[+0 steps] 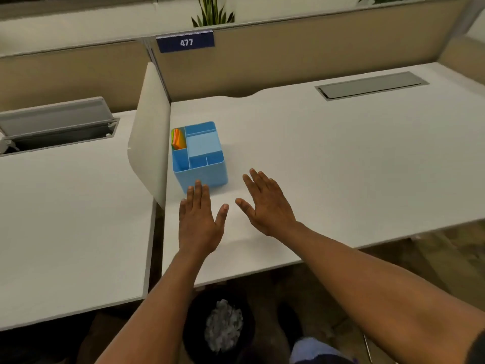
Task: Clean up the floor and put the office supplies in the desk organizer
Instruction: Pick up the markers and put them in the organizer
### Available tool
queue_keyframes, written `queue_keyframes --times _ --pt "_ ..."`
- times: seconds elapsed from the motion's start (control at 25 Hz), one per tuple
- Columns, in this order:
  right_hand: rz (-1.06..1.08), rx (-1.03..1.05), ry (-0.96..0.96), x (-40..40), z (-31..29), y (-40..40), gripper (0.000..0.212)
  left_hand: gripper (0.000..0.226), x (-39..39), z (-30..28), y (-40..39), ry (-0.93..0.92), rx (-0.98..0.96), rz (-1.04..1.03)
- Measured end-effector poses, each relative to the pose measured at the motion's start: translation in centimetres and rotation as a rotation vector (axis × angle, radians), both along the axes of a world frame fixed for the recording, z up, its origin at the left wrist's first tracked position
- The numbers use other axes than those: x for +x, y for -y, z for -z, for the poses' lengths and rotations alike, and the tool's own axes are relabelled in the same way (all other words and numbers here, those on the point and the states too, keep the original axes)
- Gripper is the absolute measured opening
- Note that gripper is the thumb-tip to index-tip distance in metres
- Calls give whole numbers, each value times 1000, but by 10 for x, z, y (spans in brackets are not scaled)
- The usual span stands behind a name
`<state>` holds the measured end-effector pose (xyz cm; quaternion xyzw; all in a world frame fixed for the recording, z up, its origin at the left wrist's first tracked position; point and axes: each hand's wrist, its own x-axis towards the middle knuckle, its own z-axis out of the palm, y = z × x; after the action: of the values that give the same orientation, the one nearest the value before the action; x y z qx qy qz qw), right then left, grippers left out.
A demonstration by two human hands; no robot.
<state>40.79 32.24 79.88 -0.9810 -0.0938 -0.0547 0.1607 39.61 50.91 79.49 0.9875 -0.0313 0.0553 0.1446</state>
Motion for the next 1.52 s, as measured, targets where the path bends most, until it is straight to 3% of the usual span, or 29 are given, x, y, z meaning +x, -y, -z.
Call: queue_keyframes --times 0.52,0.8,1.08,1.36,1.52 --pt "374 -52 -23 -183 25 121 77 76 -129 24 110 -59 -43 377" --pt "516 101 -107 -335 44 180 80 75 -257 33 174 -114 -8 504" --pt "661 95 -154 -467 61 240 76 72 -352 55 229 -166 -22 650" --pt "822 147 -211 -515 87 291 75 59 -357 95 282 -247 35 782" --pt "918 183 -271 -519 107 314 62 51 -336 120 311 -315 11 862"
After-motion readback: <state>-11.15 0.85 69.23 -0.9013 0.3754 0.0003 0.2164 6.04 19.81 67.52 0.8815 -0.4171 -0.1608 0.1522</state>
